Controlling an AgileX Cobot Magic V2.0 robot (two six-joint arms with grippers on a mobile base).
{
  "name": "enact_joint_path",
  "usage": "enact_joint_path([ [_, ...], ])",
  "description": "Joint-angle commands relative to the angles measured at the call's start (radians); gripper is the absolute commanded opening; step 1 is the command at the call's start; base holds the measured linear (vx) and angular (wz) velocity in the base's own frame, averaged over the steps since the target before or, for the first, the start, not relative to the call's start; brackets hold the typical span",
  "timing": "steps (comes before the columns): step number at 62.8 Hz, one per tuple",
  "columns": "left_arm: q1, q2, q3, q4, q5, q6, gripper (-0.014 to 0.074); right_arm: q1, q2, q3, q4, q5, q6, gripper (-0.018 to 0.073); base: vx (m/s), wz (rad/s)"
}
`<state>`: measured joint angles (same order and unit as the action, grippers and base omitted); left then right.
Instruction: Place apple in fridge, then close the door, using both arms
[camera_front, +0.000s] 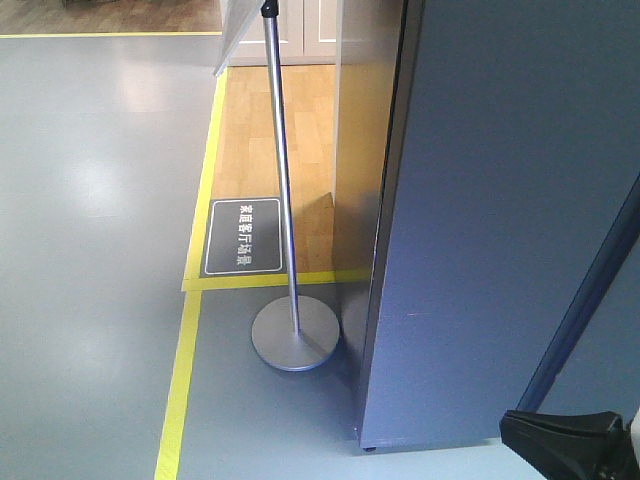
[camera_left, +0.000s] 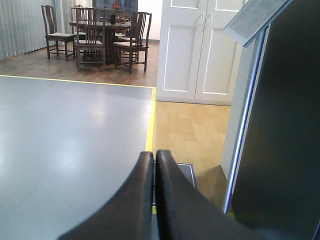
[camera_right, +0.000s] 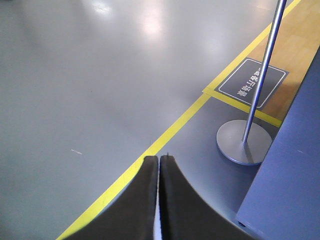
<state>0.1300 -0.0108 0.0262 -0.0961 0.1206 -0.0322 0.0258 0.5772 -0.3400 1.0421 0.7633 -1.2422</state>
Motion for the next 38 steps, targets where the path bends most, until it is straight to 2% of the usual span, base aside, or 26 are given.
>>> enact_joint_path([
  [1, 0.0, -0.016, 0.028, -0.003, -0.066, -0.01, -0.0006, -0.002, 0.0, -0.024, 0.038, -0.012, -0.01, -0.0003, 0.0, 0.0],
  [15, 0.0, -0.016, 0.028, -0.003, -0.066, -0.01, -0.0006, -0.002, -0.011, -0.024, 0.019, -0.06, -0.011, -0.0003, 0.0, 0.0],
  [21, 0.0, -0.016, 0.028, -0.003, -0.066, -0.01, -0.0006, 0.001, -0.045, -0.024, -0.02, -0.102, 0.034, -0.0003, 0.0, 0.0],
  [30, 0.0, -0.016, 0.028, -0.003, -0.066, -0.01, -0.0006, 0.061, -0.112, -0.023, -0.196, -0.211, 0.249, -0.0003, 0.0, 0.0],
  [38, 0.0, -0.016, 0.028, -0.003, -0.066, -0.01, -0.0006, 0.115, -0.152, -0.002, -0.428, -0.324, 0.526, -0.0003, 0.0, 0.0],
])
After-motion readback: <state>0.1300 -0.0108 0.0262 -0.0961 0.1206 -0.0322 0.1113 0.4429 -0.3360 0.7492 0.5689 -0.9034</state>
